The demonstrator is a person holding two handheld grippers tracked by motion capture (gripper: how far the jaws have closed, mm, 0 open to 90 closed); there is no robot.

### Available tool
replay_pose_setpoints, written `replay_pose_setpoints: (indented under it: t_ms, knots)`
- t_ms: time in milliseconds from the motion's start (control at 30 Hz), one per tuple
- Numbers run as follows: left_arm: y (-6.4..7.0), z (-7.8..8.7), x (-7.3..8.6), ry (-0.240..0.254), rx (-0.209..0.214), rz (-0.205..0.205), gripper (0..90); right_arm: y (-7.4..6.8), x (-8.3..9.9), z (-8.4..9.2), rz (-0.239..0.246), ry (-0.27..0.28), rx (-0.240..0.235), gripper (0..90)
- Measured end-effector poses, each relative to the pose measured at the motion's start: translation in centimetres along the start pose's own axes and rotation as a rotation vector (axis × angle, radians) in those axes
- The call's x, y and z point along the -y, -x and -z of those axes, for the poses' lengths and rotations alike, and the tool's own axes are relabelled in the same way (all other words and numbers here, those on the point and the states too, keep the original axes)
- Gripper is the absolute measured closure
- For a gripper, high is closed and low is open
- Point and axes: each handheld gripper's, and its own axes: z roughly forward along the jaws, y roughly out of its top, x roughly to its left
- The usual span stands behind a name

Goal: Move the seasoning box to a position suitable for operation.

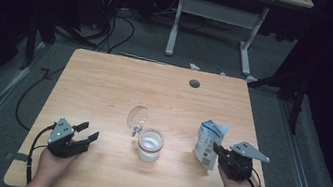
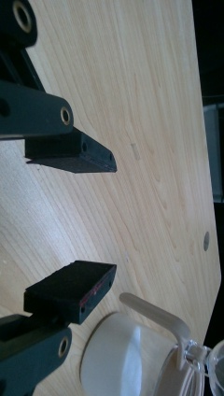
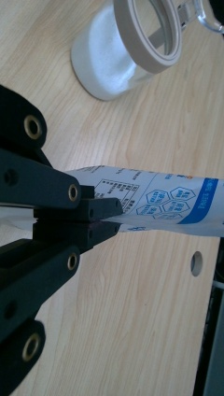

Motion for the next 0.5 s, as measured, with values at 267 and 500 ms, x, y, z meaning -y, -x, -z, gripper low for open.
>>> replay_pose_setpoints:
  t_ms: [267,500]
  knots:
    - [-0.7,0.3,0.5,-0.035,-0.052,0.019,45.2,-0.1,1.2,-0.1,-0.023,0.1,-0.008,90.0]
    - [-1.5,1.9,1.0,-0.037,-0.152,0.017,45.1,0.0,0.5,-0.7,-0.011,0.152,-0.012,90.0]
